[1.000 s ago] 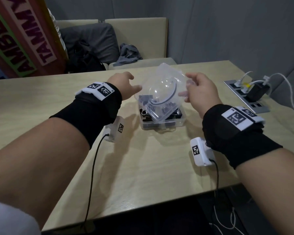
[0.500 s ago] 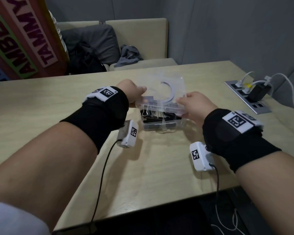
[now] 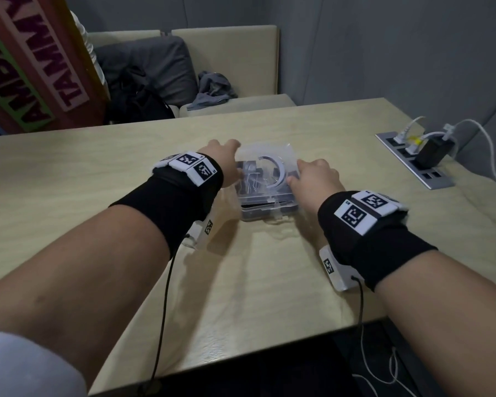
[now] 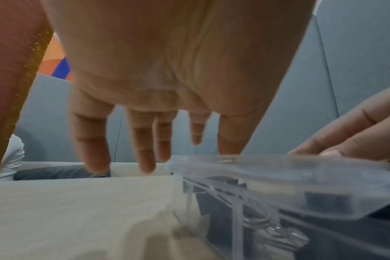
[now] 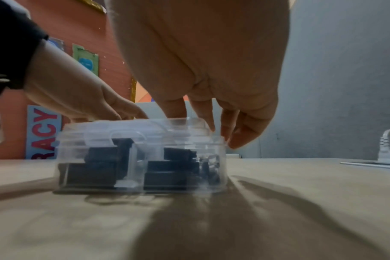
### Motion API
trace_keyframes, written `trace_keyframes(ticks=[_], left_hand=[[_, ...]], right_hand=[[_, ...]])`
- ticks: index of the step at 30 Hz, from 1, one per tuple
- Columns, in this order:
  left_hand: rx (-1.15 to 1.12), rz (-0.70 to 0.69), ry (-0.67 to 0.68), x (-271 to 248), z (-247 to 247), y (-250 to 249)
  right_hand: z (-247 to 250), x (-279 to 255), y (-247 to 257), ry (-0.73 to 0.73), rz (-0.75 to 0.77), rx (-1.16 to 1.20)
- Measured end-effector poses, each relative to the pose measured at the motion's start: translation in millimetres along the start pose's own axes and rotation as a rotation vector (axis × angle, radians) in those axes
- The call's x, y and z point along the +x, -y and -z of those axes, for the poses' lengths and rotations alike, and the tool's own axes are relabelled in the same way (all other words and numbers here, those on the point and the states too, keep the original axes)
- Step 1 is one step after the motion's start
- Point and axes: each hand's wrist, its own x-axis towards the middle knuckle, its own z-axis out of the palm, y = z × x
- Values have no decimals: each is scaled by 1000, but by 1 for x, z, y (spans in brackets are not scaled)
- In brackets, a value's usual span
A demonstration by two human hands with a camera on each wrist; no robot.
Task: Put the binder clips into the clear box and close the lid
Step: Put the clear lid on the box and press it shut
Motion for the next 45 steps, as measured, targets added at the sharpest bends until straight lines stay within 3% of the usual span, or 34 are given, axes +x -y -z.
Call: trace_keyframes(ticks=[3,10,15,22,29,37,42,45], left_hand=[[41,-77,45,3,-4,-1],[171,-77,120,4,1,-10],[214,-153,158,12,4,-12],[401,-219,196,17,9,-16],[358,-211,195,18,7,-10],[353,-143,230,0,26,-16],[123,-86,377,-12,36,-7],[153,-90,286,-14,28,-6]], right_hand=[[2,3,-2,24,-26,78],[7,-1,-8,58,-13,28],[4,-7,-5,-5,310,-131],[20,-13,-5,254,400,-399],[24,-11,0,167,393,-448],[35,-3,12,247,299,-429],[31,7,10,278,211,-506],[23,2,10,231,188,-428]])
